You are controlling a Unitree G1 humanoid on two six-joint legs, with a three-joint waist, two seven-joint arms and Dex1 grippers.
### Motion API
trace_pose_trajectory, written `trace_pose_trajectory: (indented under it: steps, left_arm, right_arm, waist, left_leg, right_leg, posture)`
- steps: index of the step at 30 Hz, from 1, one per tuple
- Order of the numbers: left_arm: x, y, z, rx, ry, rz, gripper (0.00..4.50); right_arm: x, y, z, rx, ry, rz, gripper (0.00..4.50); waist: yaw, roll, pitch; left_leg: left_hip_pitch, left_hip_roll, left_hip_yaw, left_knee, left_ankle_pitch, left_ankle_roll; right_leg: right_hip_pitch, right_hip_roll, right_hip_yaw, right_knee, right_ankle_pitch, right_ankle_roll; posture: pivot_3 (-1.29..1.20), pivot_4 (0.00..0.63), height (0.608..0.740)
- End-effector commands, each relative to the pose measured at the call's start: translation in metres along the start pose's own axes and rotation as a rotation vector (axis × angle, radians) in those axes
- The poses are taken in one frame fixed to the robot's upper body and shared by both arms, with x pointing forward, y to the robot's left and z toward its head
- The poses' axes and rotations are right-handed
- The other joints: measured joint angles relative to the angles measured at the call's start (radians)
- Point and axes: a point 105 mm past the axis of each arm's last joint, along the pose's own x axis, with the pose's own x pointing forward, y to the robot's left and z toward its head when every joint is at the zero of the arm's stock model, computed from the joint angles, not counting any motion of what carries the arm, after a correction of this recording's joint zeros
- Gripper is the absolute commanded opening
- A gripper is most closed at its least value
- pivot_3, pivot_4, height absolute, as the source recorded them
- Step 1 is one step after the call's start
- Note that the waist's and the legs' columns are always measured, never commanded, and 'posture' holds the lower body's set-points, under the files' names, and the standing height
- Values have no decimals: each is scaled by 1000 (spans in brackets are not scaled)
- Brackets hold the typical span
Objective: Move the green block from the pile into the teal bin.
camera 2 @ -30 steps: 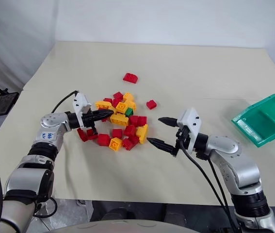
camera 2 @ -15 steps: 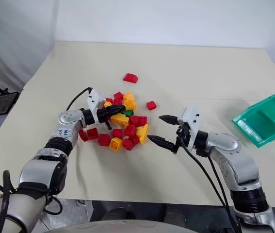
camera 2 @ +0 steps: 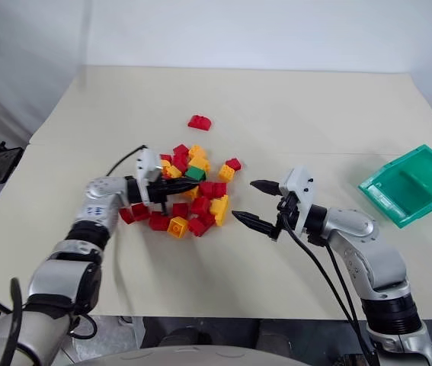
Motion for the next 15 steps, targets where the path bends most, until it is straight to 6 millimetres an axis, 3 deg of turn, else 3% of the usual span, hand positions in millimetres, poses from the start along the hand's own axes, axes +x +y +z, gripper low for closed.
trace_pose_trajectory:
  steps: [1, 3, 8, 12, 15]
  left_arm:
    - [-24, 1, 25, 75, -72, 18, 45]
    - [-33, -2, 27, 88, -72, 27, 45]
    - [-77, -4, 22, 25, 56, 127, 45]
    - [-123, -7, 34, -10, 144, 211, 932]
    - [-140, -14, 43, 8, 153, 239, 1852]
  right_arm:
    - [-3, -2, 12, -43, -30, 8, 4500]
    - [-4, -3, 12, -45, -27, 10, 4500]
    - [-5, -5, 12, -48, -20, 20, 4500]
    - [-5, -7, 11, -47, -13, 33, 4500]
    - [-5, -8, 10, -45, -10, 41, 4500]
  waist:
    - [-1, 0, 0]
    - [1, 0, 0]
    - [-2, 0, 0]
    - [-4, 0, 0]
    - [-3, 0, 1]
  left_leg:
    - [0, 2, -1, 0, 0, 0]
    - [0, 2, -1, 0, 0, 0]
    - [0, 2, -2, 0, 0, 0]
    - [0, 3, -2, 0, 0, 0]
    - [0, 3, -2, 0, 0, -1]
  right_leg:
    - [0, 0, 0, 0, 0, 0]
    - [0, -1, 0, 0, 0, 0]
    - [0, -1, 0, 0, 0, 0]
    - [0, 0, 0, 0, 0, 0]
    - [0, 0, 1, 0, 0, 0]
  posture:
    - [0, 150, 740]
    - [0, 150, 740]
    - [0, 150, 740]
    - [0, 150, 740]
    - [0, 150, 740]
